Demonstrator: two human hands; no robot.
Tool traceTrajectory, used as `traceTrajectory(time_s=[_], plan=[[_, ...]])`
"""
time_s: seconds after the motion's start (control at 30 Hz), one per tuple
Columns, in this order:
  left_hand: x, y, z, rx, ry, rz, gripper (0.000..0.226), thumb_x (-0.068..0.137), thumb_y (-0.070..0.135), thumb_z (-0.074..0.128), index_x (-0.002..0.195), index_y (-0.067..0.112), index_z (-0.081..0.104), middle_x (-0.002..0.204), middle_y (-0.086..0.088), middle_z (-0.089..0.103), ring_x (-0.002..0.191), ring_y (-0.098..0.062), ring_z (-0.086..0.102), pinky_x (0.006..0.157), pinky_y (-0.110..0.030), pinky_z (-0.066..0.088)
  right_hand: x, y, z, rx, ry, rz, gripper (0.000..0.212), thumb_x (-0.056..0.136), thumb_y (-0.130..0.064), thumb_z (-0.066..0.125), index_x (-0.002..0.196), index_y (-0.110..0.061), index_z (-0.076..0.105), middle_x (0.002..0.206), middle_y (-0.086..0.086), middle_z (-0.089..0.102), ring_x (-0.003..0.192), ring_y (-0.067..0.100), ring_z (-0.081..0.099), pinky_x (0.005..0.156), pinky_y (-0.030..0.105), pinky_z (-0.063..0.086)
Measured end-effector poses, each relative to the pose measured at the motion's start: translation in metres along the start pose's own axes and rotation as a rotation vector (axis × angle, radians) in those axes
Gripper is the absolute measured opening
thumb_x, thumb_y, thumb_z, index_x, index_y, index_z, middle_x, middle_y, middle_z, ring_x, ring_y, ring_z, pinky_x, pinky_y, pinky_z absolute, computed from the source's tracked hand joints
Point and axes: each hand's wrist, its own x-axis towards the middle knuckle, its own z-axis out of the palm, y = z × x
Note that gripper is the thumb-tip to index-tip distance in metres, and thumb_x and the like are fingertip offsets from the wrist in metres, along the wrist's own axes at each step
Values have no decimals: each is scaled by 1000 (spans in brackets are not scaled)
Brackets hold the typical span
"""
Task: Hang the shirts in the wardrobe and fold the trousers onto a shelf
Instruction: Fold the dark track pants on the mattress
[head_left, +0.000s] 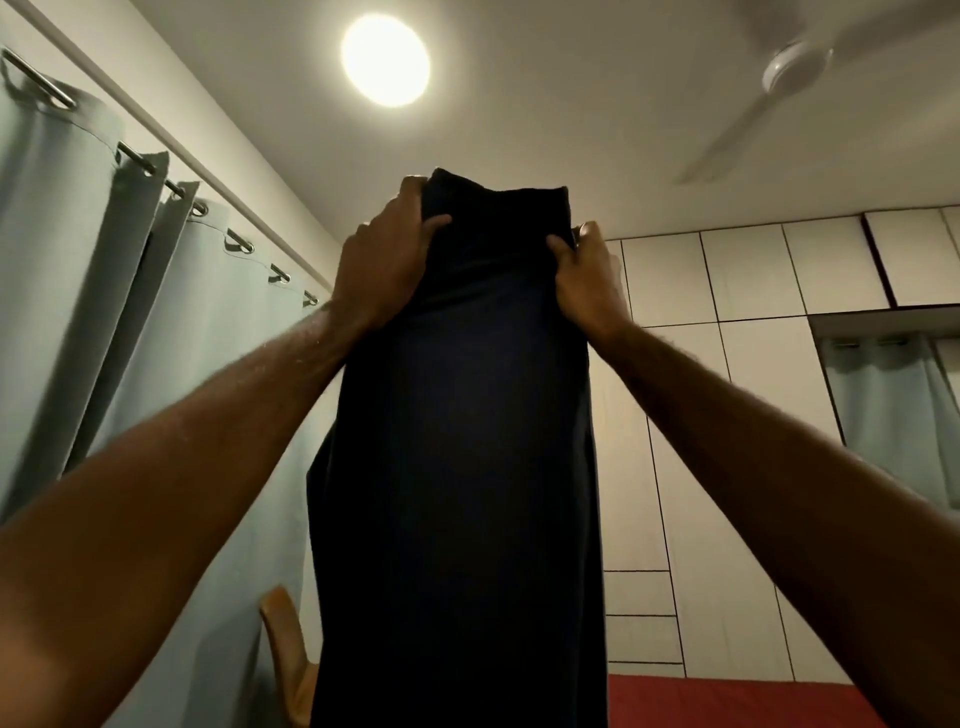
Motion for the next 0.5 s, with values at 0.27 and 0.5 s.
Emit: traceTrajectory(time_s=[0.27,0.5], plan=[[13,-36,21,-219,-223,-163,44,103,43,48,113,2,59,112,-18,65,102,-32,59,79,-31,37,19,13,1,2,-261,171,38,103,-36,47,120,-3,58,98,3,63,90,17,63,67,26,47],[-68,-83,109,-433,-468,-392,32,100,35,57,119,9,61,112,-9,67,104,-24,64,94,-42,53,-32,111,36,-36,-413,365,30,104,-37,46,110,-9,55,100,6,64,92,19,64,79,33,55]])
